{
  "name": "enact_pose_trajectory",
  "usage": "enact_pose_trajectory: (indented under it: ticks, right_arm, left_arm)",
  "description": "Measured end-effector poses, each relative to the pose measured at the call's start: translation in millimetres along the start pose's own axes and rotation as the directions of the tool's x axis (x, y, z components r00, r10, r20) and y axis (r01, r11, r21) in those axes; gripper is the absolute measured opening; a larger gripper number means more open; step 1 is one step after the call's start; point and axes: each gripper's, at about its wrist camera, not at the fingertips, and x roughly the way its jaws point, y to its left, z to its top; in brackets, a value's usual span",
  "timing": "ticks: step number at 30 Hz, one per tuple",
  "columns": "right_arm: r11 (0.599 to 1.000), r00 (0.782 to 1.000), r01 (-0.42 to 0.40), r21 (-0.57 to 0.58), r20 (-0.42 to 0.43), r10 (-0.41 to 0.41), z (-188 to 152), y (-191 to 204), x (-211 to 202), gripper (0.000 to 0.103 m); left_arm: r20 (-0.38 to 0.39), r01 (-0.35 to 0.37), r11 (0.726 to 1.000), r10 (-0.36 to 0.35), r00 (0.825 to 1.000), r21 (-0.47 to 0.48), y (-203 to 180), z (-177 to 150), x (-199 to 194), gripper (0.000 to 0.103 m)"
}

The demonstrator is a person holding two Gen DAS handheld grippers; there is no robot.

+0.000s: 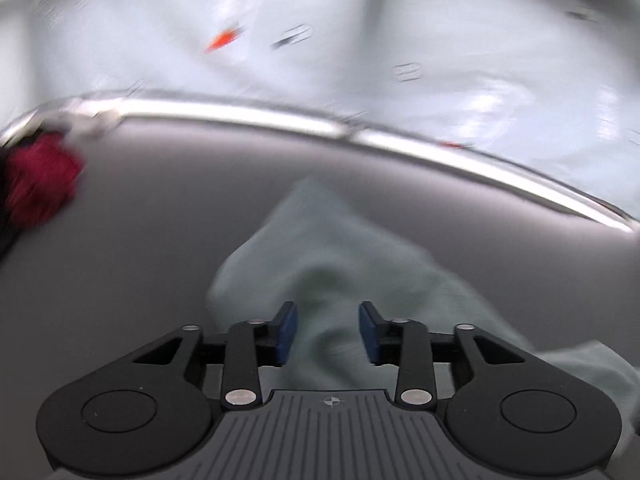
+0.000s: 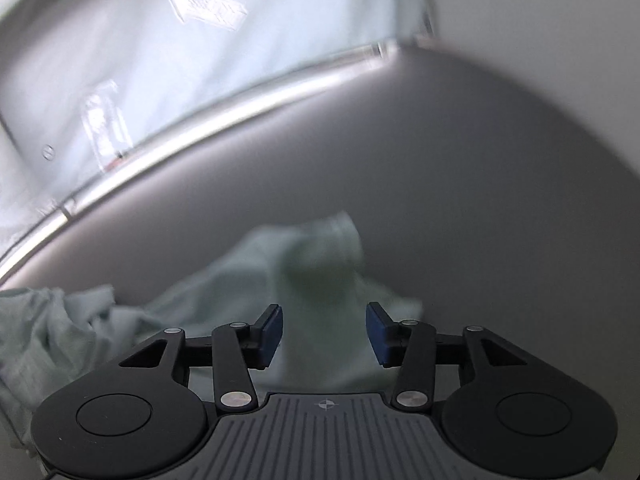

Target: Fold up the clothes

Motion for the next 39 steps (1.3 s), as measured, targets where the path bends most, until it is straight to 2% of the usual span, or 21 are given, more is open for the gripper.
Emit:
enact_pose_trajectory:
  ticks: [2, 5, 7, 9, 11, 12, 13, 14, 15, 16, 17, 18, 23, 26, 30, 34, 36, 39]
  right_arm:
    - [1.0, 1.0, -0.023, 0.004, -0.019, 0.023, -4, 0, 8, 0.059]
    - [0.998, 0.998, -0.056, -0.034, -0.015, 0.056, -5, 13, 16, 0.064]
    - [0.995, 0.997, -0.078, -0.054, -0.024, 0.076, -2, 23, 25, 0.067]
    - [0.995, 0.997, -0.073, -0.068, -0.039, 0.07, 1, 31, 35, 0.066]
    - [0.995, 0.997, -0.068, -0.079, -0.054, 0.063, 3, 37, 43, 0.066]
    - [0.994, 0.996, -0.069, -0.086, -0.063, 0.064, 4, 40, 48, 0.066]
    - [0.993, 0.995, -0.071, -0.092, -0.07, 0.064, 4, 42, 52, 0.06]
    - [0.992, 0.995, -0.069, -0.104, -0.084, 0.06, 4, 45, 56, 0.052]
    - [0.991, 0.994, -0.066, -0.115, -0.096, 0.055, 3, 46, 60, 0.035]
    - [0.989, 0.993, -0.062, -0.132, -0.11, 0.048, 3, 47, 63, 0.027]
    - [0.988, 0.992, -0.059, -0.145, -0.118, 0.042, 2, 48, 65, 0.012]
    - [0.986, 0.993, -0.054, -0.155, -0.115, 0.037, 1, 49, 65, 0.007]
    - [0.991, 1.0, -0.002, -0.132, -0.019, 0.0, 2, 36, 50, 0.002]
    - [0.982, 0.992, 0.1, -0.158, 0.088, -0.086, 18, 30, 37, 0.002]
    - [0.961, 0.954, 0.212, -0.177, 0.252, -0.164, 57, 18, 15, 0.002]
    - [0.91, 0.877, 0.367, -0.194, 0.398, -0.269, 89, 11, 3, 0.002]
    - [0.893, 0.85, 0.416, -0.174, 0.423, -0.313, 95, 4, 4, 0.002]
    - [0.87, 0.829, 0.475, -0.131, 0.4, -0.392, 97, -14, 17, 0.002]
  left_arm:
    - [-0.01, 0.058, 0.992, -0.058, 0.998, 0.112, -34, -6, 3, 0.057]
    - [-0.047, 0.146, 0.949, -0.139, 0.989, 0.279, -89, -18, 11, 0.061]
    - [-0.084, 0.157, 0.922, -0.136, 0.987, 0.354, -118, -33, 28, 0.062]
    - [-0.102, 0.136, 0.897, -0.102, 0.99, 0.421, -139, -48, 45, 0.062]
    - [-0.113, 0.103, 0.889, -0.058, 0.992, 0.447, -147, -56, 59, 0.061]
    - [-0.117, 0.085, 0.888, -0.035, 0.992, 0.451, -148, -58, 66, 0.061]
    - [-0.138, 0.069, 0.899, -0.009, 0.99, 0.433, -146, -59, 78, 0.056]
    - [-0.16, 0.06, 0.909, 0.007, 0.987, 0.412, -141, -61, 86, 0.045]
    - [-0.167, 0.057, 0.914, 0.012, 0.986, 0.403, -139, -63, 86, 0.039]
    - [-0.183, 0.045, 0.927, 0.026, 0.983, 0.371, -133, -63, 91, 0.028]
    - [-0.192, 0.036, 0.939, 0.032, 0.981, 0.343, -127, -62, 94, 0.015]
    - [-0.196, 0.029, 0.947, 0.036, 0.98, 0.319, -121, -61, 95, 0.012]
    - [-0.176, 0.013, 0.98, 0.023, 0.984, 0.199, -95, -46, 83, 0.01]
    - [-0.161, -0.002, 0.986, 0.029, 0.986, 0.166, -85, -36, 82, 0.01]
    - [-0.151, -0.011, 0.991, 0.031, 0.988, 0.131, -80, -28, 80, 0.01]
    - [-0.157, -0.004, 0.996, 0.018, 0.987, 0.093, -78, -24, 75, 0.013]
    - [-0.161, 0.001, 0.996, 0.012, 0.987, 0.084, -78, -24, 74, 0.014]
    - [-0.163, 0.004, 0.997, 0.009, 0.987, 0.079, -78, -24, 70, 0.018]
